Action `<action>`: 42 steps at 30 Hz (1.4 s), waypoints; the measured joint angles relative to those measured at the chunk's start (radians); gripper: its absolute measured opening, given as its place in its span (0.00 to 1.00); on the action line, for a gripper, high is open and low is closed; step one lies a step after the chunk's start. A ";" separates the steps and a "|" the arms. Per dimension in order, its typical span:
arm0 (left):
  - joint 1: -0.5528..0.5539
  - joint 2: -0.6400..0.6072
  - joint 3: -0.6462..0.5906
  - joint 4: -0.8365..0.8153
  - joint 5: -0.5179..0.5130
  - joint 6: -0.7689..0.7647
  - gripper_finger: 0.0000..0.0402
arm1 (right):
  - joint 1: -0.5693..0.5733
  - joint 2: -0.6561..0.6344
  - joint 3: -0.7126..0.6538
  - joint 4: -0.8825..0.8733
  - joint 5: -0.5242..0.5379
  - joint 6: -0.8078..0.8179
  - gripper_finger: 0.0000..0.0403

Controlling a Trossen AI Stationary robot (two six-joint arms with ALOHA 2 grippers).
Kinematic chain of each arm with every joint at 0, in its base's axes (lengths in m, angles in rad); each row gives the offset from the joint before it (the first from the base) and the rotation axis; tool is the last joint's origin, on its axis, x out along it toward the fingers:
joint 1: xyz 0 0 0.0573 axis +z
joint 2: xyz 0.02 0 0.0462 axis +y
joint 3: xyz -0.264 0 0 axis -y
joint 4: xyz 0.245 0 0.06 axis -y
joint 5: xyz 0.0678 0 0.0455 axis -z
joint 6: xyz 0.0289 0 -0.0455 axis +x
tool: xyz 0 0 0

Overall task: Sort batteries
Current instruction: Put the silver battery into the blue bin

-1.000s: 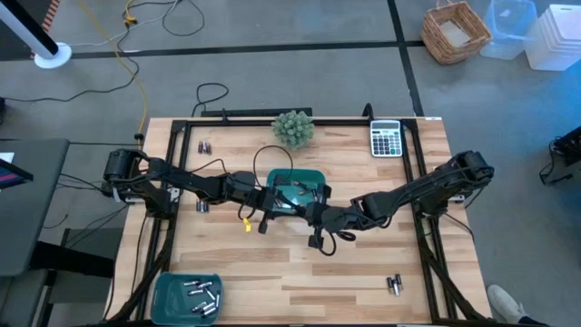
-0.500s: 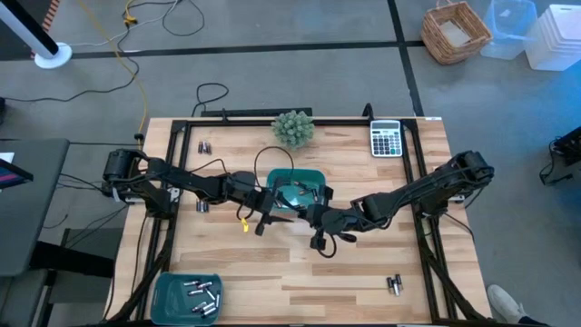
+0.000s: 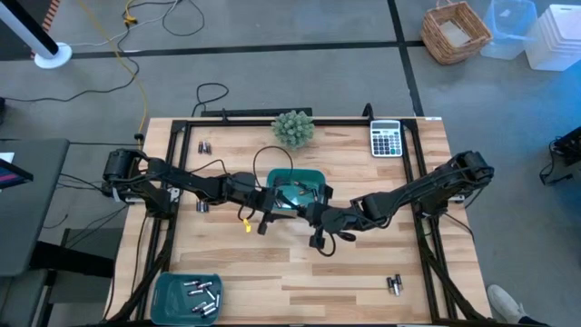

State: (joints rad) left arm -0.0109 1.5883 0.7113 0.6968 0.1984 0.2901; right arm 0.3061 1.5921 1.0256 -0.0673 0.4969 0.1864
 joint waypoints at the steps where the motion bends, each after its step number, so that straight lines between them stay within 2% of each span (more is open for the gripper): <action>1: 0.002 0.000 0.000 -0.001 -0.001 0.000 0.34 | 0.000 0.000 0.000 0.000 0.000 0.000 0.07; 8: 0.007 0.000 0.000 -0.005 -0.005 0.000 0.29 | 0.000 0.000 0.000 0.002 -0.002 0.000 0.07; 13: 0.023 -0.071 -0.002 -0.088 -0.004 -0.023 0.29 | 0.007 -0.002 0.003 0.025 0.002 0.004 0.07; 18: 0.017 -0.231 -0.023 -0.195 -0.009 -0.021 0.32 | 0.028 0.038 0.003 0.130 -0.016 -0.007 0.07; 24: -0.025 -0.511 -0.090 -0.330 -0.037 -0.009 0.32 | 0.035 0.188 0.073 0.276 -0.040 -0.028 0.07; 28: -0.059 -0.682 -0.131 -0.437 -0.101 0.001 0.32 | 0.035 0.301 0.184 0.362 -0.082 -0.061 0.07; 32: -0.073 -0.815 -0.144 -0.542 -0.134 -0.018 0.32 | 0.036 0.429 0.336 0.368 -0.135 -0.087 0.07; 42: -0.074 -1.067 -0.146 -0.616 -0.125 -0.128 0.32 | 0.060 0.796 0.845 0.360 -0.260 -0.109 0.07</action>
State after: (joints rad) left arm -0.0849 0.5213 0.5652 0.0810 0.0737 0.1625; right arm 0.3660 2.3883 1.8703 0.2932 0.2367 0.0774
